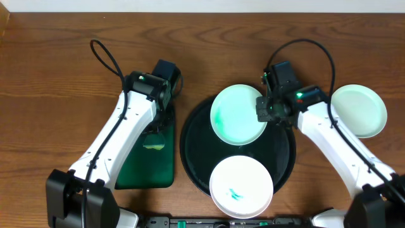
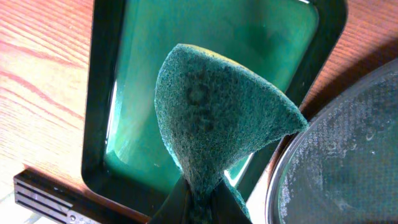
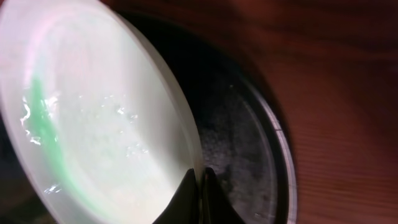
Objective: Clean dirty plates on tray and stack at the side
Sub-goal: 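Lift the sponge back over the green tray with the left gripper, then lift the light green plate off the black tray with the right gripper, then carry the plate right and stack it on the cleaned plate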
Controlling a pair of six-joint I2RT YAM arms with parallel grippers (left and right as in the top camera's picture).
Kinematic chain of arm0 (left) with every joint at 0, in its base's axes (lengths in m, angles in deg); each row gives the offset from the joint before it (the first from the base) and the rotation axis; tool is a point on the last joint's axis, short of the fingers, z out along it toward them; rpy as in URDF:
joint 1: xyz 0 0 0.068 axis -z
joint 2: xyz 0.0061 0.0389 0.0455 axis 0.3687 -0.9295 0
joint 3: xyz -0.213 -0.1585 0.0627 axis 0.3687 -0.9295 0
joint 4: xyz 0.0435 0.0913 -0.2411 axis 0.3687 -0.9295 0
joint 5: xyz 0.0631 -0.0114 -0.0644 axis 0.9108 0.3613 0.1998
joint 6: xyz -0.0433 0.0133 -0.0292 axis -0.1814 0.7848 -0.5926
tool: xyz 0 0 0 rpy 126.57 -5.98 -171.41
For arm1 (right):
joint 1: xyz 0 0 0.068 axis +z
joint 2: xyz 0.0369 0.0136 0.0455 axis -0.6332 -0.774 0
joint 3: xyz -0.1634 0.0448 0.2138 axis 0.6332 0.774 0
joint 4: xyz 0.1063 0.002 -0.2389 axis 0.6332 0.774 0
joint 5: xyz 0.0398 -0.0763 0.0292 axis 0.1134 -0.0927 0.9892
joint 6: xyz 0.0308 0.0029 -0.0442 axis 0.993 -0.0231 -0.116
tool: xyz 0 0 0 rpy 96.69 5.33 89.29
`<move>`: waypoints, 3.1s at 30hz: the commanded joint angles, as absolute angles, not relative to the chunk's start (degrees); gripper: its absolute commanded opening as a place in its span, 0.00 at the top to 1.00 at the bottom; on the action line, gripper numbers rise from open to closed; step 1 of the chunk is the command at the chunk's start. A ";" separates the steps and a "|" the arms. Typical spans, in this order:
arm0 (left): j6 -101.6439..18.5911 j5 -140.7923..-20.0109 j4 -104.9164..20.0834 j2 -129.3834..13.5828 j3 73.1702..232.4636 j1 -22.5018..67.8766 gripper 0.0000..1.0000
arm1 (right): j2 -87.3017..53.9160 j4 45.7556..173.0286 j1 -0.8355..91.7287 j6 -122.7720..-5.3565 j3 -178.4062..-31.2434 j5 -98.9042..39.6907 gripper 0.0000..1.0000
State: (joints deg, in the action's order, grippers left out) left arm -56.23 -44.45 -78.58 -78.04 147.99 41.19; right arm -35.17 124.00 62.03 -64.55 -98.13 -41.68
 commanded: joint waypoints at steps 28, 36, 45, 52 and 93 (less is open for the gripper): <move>-55.26 -43.29 -73.51 -78.41 141.45 40.93 0.93 | -26.93 140.02 90.59 -84.83 -105.25 -101.16 0.99; -55.29 -43.29 -73.40 -78.41 141.45 40.93 0.92 | -26.93 138.49 92.36 -93.40 -105.25 -107.97 0.99; -55.29 -43.29 -73.38 -78.41 141.45 40.93 0.93 | -26.93 134.69 94.50 -103.47 -105.25 -113.55 0.99; -55.29 -43.29 -73.42 -78.41 141.45 40.93 0.92 | -26.93 133.73 94.50 -103.76 -105.23 -114.29 0.99; -55.29 -43.31 -72.37 -78.41 141.45 40.95 0.93 | -29.58 131.17 17.46 -55.02 -103.68 -33.11 0.98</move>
